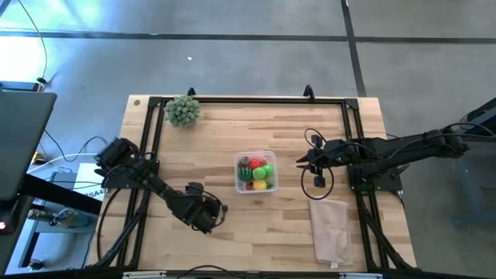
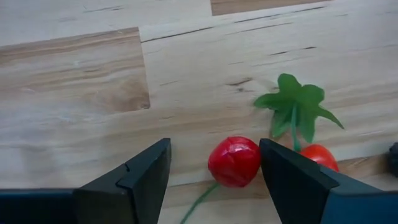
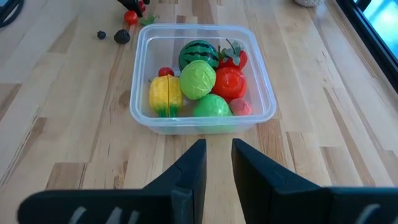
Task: Pick and placing Produce into tupperware
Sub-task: Put the left red cherry into the transparent bin
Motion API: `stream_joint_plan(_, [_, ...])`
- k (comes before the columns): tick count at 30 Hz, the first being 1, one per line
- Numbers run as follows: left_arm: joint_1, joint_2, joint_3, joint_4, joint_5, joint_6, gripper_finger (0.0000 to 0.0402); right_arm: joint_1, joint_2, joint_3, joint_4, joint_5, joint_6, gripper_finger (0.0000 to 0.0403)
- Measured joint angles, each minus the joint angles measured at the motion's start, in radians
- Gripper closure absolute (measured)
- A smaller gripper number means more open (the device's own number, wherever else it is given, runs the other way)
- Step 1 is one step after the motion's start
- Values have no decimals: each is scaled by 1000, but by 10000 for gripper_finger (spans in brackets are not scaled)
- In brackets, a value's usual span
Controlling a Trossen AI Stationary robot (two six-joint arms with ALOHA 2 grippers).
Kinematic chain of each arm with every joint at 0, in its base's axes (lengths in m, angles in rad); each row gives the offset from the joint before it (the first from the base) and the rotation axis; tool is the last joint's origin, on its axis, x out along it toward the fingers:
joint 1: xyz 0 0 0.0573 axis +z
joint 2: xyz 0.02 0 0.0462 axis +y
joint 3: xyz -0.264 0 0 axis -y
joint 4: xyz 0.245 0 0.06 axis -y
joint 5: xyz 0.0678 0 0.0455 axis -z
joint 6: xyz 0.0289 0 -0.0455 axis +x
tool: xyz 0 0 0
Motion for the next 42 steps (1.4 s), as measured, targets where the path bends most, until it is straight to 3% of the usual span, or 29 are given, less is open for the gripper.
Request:
stream_joint_plan(29, [0,0,-15,19,-4,26,172,0,0,0,0,0,0,336])
stream_joint_plan(42, [0,1,-16,16,-18,0,268,0,0,0,0,0,0,336])
